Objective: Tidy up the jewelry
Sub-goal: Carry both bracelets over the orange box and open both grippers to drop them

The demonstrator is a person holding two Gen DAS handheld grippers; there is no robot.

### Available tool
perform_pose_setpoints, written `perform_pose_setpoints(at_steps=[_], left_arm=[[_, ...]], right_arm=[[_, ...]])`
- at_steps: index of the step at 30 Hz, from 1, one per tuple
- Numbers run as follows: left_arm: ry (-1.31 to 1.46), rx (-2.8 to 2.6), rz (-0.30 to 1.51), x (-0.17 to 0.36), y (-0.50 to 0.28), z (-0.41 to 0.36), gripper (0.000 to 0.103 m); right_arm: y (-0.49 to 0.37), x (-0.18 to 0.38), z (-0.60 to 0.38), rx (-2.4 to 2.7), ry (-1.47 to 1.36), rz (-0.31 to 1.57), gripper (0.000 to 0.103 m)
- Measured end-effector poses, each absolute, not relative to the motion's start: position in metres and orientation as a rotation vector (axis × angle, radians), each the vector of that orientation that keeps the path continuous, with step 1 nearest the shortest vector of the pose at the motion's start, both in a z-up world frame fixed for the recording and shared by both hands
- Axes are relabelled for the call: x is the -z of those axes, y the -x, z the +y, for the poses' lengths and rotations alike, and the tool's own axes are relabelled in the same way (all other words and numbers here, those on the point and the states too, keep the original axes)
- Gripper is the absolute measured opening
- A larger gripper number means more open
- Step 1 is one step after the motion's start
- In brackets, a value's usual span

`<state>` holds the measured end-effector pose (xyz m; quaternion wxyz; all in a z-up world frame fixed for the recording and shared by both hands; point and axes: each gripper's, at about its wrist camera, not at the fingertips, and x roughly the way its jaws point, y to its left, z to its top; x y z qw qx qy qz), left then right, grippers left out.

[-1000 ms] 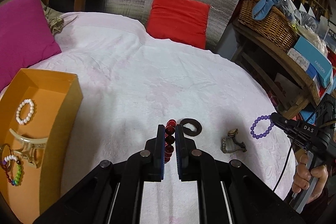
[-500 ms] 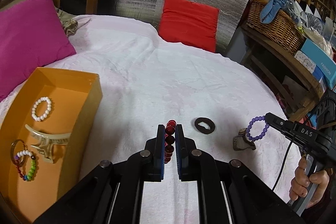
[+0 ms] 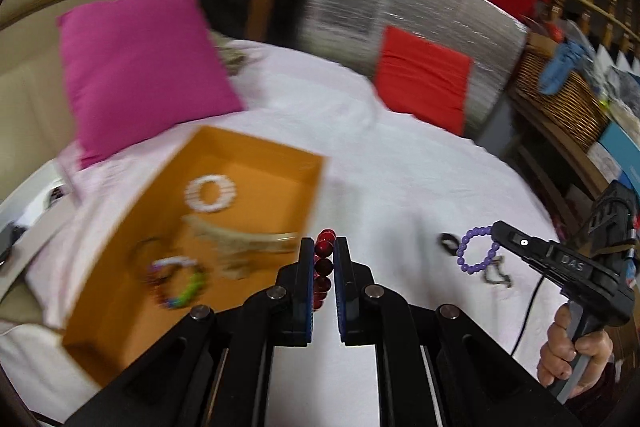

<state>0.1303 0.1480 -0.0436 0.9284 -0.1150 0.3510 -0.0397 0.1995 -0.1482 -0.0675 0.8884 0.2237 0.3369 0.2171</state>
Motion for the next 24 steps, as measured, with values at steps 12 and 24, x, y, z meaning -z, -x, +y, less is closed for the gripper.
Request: perform_pose_setpoints(at_steps=[12, 24], left_arm=[[0.315, -0.087, 0.836, 0.099, -0.103, 0.251, 0.009], [0.304, -0.132, 0.988, 0.156, -0.135, 0.266, 0.009]], right_arm=[[-0.181, 0.057, 0.052, -0.802, -0.337, 0.826, 0.011], [-0.211, 0.135, 0.138, -0.746, -0.127, 1.094, 0.011]])
